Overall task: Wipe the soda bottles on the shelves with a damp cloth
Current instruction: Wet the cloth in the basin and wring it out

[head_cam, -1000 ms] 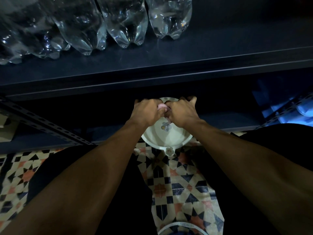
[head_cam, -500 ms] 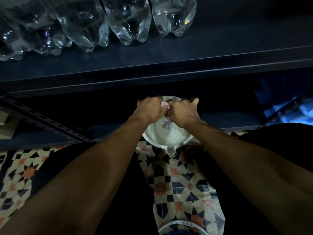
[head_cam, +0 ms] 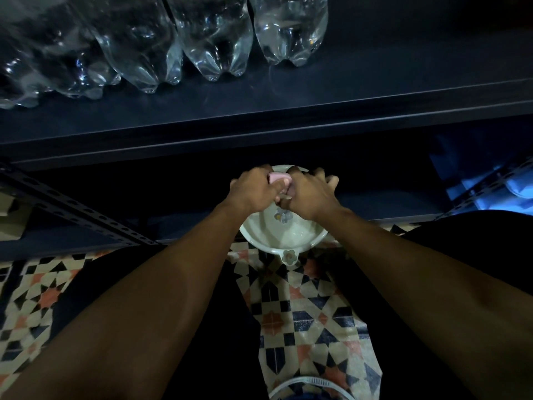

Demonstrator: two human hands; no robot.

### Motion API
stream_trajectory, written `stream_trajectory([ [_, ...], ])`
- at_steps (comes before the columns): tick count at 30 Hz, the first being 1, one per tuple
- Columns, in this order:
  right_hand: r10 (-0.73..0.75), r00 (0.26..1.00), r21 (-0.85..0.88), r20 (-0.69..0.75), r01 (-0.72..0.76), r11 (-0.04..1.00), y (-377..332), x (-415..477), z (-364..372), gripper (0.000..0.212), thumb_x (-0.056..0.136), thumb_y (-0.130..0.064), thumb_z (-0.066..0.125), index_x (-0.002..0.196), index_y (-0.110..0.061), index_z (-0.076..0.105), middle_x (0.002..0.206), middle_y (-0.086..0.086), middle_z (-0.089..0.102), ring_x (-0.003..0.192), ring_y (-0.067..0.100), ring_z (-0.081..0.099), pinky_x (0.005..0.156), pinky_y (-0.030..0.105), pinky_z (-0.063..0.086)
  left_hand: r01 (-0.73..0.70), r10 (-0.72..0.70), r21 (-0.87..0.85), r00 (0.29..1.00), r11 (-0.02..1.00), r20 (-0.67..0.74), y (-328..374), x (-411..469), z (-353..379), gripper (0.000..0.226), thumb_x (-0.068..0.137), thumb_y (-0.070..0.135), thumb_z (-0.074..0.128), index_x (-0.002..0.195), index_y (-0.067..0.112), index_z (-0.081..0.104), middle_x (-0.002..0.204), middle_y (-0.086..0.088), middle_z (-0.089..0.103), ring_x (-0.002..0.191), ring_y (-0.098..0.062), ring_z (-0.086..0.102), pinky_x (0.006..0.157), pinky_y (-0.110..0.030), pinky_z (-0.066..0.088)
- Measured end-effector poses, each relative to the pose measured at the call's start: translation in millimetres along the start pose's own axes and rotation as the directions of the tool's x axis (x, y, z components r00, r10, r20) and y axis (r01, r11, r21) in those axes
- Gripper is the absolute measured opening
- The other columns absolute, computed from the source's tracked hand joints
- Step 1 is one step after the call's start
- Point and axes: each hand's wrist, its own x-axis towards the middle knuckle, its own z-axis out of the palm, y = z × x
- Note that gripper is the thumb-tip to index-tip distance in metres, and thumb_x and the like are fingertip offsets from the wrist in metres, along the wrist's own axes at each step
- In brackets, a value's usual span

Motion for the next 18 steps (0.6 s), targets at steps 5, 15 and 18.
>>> stream_trajectory([
  [5, 0.043, 0.998, 0.036, -0.035, -0.042, 0.998, 2.0, 7.1, 4.4, 0.040, 0.090, -0.056, 0.062, 0.112, -0.024, 0.051, 0.094, 0.000, 0.071, 0.099, 0.028, 0.065, 0.090, 0.044, 0.026, 0.011, -0.002, -0.203, 0.999, 0.979, 0.043, -2.3, 2.8, -0.4, 0.024, 0.102, 0.045, 0.066, 0.102, 0.022, 0.066, 0.097, -0.001, 0.072, 0.098, -0.024, 0.070, 0.088, -0.038, 0.057],
  [15, 0.138, 0.990, 0.045, 0.034, -0.139, 0.989, -10.8, 15.9, 6.3, 0.024, 0.090, -0.049, 0.064, 0.094, -0.028, 0.053, 0.074, -0.010, 0.053, 0.088, 0.021, 0.060, 0.093, 0.044, 0.035, 0.031, -0.019, -0.281, 0.999, 0.959, 0.043, -7.2, 1.1, -7.5, 0.035, 0.105, 0.043, 0.063, 0.121, 0.013, 0.068, 0.107, 0.000, 0.070, 0.099, -0.015, 0.066, 0.078, -0.021, 0.050],
  [18, 0.157, 0.987, 0.062, 0.019, -0.158, 0.986, -14.0, 14.6, 8.2, 0.010, 0.091, -0.029, 0.062, 0.089, -0.026, 0.053, 0.079, -0.004, 0.059, 0.099, 0.029, 0.064, 0.098, 0.043, 0.035, 0.051, -0.036, -0.305, 0.998, 0.951, 0.055, -6.1, 0.4, -7.8, 0.031, 0.105, 0.043, 0.062, 0.118, 0.015, 0.068, 0.100, 0.003, 0.072, 0.100, -0.015, 0.068, 0.088, -0.029, 0.054],
])
